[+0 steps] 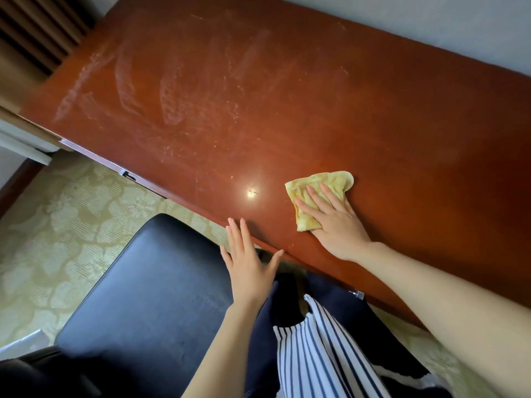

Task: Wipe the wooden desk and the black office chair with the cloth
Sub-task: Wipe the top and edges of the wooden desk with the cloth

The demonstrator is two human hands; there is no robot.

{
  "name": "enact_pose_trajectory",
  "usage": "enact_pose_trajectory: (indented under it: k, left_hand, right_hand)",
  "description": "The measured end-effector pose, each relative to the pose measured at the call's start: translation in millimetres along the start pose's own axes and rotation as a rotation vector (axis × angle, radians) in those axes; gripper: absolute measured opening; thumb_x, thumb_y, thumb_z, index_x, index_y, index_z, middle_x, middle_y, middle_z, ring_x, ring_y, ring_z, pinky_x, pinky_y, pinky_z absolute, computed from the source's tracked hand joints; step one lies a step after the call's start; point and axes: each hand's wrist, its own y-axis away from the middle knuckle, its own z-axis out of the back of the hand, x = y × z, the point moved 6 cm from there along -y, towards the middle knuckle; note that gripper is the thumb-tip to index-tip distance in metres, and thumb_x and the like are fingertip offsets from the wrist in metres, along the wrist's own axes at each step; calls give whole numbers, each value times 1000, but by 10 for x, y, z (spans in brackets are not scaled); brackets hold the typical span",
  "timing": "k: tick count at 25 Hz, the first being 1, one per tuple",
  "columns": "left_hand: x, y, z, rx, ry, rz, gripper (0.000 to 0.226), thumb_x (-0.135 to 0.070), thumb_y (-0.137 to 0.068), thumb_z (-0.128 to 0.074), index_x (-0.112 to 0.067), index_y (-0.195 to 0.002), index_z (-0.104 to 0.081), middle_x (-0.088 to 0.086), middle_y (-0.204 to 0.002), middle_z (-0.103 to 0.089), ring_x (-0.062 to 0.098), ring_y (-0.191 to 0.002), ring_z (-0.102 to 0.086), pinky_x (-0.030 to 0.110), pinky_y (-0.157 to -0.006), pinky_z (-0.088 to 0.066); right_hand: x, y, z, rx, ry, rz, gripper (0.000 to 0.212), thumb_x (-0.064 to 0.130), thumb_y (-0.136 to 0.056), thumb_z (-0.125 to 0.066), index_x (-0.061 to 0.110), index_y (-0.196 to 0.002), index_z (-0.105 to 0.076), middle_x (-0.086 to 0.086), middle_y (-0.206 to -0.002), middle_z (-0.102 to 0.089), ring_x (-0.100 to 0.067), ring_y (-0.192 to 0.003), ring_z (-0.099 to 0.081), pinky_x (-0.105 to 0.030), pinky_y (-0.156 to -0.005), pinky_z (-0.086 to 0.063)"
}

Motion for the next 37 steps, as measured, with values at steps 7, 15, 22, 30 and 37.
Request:
enact_pose_trajectory:
  k: [7, 15, 22, 30, 37]
  left_hand:
    - [4, -4, -14, 43, 47, 18, 84, -39, -95, -51, -6, -150, 3, 8, -158, 15, 18, -146, 11, 35, -118, 0]
    - [28, 16, -53, 91, -116, 125, 72, -44, -99, -32, -14, -150, 9, 1, -157, 21, 15, -146, 11, 42, -116, -2]
    - [44, 22, 38, 167, -307, 159, 71, -18, -101, -36, -18, -149, 16, -2, -155, 26, 21, -145, -10, 47, -115, -12]
    - [-44, -21, 100, 265, -406, 254, 90, 5, -88, -43, -19, -148, 20, -3, -155, 28, 31, -146, -5, 50, -114, -11]
    - [-56, 25, 54, 274, -350, 301, 89, 3, -86, -41, -19, -149, 19, -3, -155, 27, 29, -146, 0, 47, -117, -9]
  right_hand:
    - [282, 480, -217, -46, 10, 93, 72, 24, -92, -49, 43, -146, -5, 15, -156, 1, -10, -143, 17, -41, -117, 3]
    - [-531, 699, 23, 70, 1, 143, 89, 6, -84, -54, 53, -141, -4, 27, -153, 0, 5, -141, 13, -34, -119, -7]
    - [-813, -376, 475, 12, -37, -67, 52, 39, -101, -27, 39, -149, -8, 10, -159, -2, -12, -145, 10, -42, -118, -3]
    - [286, -610, 225, 50, 91, 130, 58, 41, -99, -32, 42, -148, -1, 4, -159, 6, -25, -145, 15, -55, -115, 1]
    - [334, 317, -170, 70, 179, 639, 82, 20, -84, -55, 44, -148, -9, 9, -158, 1, -17, -144, 16, -48, -115, 4]
